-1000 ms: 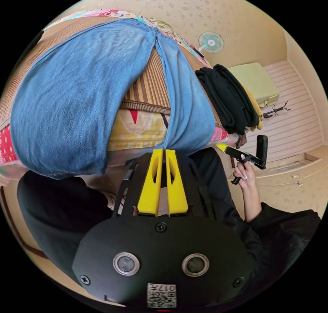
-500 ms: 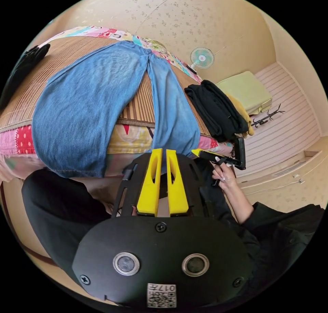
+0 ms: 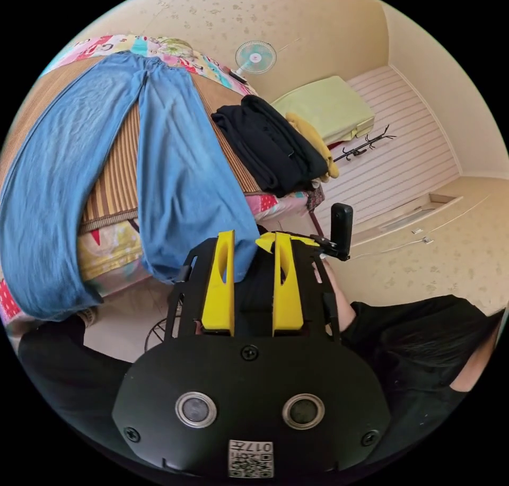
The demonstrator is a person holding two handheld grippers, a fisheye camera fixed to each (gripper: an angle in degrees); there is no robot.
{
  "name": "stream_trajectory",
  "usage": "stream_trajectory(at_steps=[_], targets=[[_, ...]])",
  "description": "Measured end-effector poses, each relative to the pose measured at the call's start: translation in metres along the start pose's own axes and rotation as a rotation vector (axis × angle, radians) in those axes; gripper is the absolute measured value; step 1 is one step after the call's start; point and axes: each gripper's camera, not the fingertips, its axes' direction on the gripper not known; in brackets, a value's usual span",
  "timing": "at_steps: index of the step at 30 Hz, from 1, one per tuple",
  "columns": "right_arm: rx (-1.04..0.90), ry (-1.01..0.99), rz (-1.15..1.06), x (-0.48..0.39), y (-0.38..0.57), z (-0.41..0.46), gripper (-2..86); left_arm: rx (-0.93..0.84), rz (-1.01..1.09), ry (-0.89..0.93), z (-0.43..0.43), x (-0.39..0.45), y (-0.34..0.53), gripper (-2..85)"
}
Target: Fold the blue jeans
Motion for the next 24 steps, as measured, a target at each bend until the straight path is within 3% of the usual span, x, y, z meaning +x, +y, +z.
stream_trajectory(at_steps=[8, 11, 14, 19, 24], targets=[[-0.059, -0.074, -0.044, -0.020, -0.016, 0.025, 1.2, -0.257, 0.052, -0.103, 0.044, -0.009, -0.061, 8.2], [-0.175, -0.063, -0.074, -0.015, -0.024, 0.029, 1.3, -0.183, 0.047, -0.140, 0.030, -0.020, -0.052, 2.2], [-0.277, -0.088, -0.117, -0.007, -0.039, 0.010, 1.3, -0.121, -0.019, -0.019, 0.008, -0.044, -0.044, 0.4], [-0.190, 0.121, -0.096, 0.019, -0.122, -0.032, 4.1, -0.031, -0.084, 0.173, -0.030, -0.075, -0.036, -0.5], [-0.128, 0.274, 0.155, 0.115, -0.271, 0.002, 10.1, 0.002, -0.129, 0.276, -0.063, -0.093, -0.042, -0.5]])
